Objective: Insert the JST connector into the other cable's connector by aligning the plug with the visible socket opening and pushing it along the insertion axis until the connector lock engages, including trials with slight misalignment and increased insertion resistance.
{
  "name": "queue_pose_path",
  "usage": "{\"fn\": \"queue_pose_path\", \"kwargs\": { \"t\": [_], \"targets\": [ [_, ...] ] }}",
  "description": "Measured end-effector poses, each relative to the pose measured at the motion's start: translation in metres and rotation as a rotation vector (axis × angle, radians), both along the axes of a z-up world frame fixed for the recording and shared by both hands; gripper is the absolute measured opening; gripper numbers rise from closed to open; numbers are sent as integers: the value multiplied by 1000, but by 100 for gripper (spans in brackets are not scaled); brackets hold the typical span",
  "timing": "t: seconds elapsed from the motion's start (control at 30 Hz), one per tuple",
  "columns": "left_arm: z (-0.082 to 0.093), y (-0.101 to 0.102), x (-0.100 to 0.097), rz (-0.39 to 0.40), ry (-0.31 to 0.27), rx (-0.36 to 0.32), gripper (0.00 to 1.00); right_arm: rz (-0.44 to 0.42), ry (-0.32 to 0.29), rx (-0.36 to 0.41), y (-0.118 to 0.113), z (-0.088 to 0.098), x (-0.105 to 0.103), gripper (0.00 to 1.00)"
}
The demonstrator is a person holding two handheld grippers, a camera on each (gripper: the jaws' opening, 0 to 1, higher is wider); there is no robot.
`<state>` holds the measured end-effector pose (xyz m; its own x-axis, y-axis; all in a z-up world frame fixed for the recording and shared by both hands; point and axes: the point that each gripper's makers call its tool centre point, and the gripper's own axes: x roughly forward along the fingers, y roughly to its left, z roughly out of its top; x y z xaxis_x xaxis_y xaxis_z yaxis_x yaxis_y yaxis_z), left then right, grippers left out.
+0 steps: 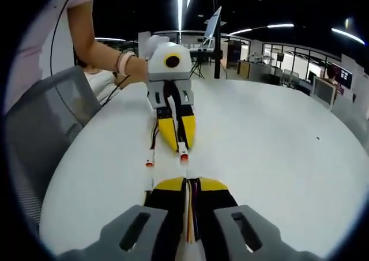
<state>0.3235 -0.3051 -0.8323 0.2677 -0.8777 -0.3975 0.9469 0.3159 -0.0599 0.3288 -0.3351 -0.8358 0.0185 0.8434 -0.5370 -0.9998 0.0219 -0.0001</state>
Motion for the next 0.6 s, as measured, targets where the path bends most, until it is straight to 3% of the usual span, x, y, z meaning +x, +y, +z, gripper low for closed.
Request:
{"fn": "queue_pose_path", "kwargs": {
  "t": [0.6],
  "targets": [
    [21,-5,4,-74,-7,83,0,40,-54,-40,4,22,0,4]
  ]
}}
